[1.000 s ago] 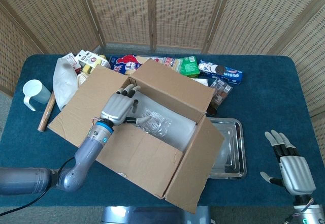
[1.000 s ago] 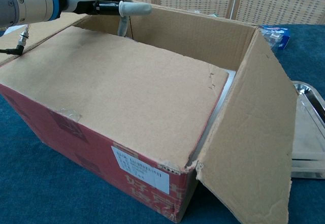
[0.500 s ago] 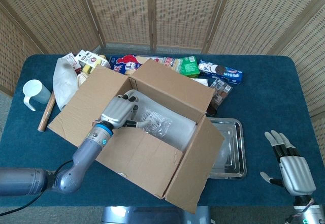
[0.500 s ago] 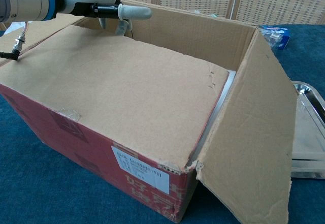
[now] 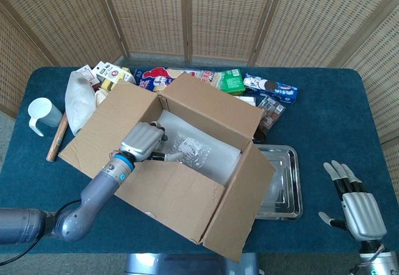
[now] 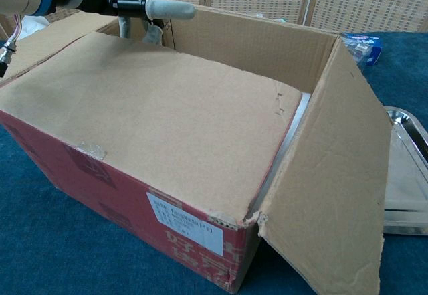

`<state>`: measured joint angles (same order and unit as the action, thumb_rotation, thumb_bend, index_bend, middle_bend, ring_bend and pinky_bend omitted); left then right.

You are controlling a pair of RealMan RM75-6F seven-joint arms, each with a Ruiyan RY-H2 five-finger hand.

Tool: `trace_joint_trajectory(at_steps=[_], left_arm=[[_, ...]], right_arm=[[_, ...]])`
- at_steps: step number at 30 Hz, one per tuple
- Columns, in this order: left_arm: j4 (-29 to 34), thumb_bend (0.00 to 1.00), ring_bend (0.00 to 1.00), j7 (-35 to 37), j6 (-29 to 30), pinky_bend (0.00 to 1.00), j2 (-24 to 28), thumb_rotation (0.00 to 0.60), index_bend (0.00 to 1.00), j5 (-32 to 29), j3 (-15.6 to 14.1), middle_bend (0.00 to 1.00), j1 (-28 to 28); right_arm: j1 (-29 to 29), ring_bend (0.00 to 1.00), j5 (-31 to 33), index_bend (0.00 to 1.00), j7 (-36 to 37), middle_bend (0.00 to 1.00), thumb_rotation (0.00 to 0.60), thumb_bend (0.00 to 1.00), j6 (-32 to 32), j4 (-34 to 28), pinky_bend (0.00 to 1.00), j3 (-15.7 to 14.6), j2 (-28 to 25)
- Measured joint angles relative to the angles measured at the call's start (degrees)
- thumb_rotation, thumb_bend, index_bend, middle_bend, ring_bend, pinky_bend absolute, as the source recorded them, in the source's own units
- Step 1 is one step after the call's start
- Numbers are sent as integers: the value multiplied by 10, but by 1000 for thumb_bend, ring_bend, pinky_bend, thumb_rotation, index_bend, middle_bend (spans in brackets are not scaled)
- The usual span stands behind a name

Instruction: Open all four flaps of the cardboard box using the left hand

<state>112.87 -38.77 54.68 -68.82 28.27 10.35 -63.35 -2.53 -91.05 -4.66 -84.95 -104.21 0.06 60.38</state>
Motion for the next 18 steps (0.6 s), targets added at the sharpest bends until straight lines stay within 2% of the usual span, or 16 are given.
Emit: trace_joint_trajectory(at_steps=[11, 18], left_arm=[[20, 0, 427, 32, -24, 517, 32, 0, 714, 16, -15, 586, 2], [41, 0, 443, 92, -46, 526, 65, 0, 713, 21, -1, 598, 10]], right_arm=[[1, 0, -4, 0, -6, 0, 600, 0, -1, -2, 210, -2, 1], [2, 0, -7, 0, -7, 0, 600, 0, -3, -2, 211, -3, 1]])
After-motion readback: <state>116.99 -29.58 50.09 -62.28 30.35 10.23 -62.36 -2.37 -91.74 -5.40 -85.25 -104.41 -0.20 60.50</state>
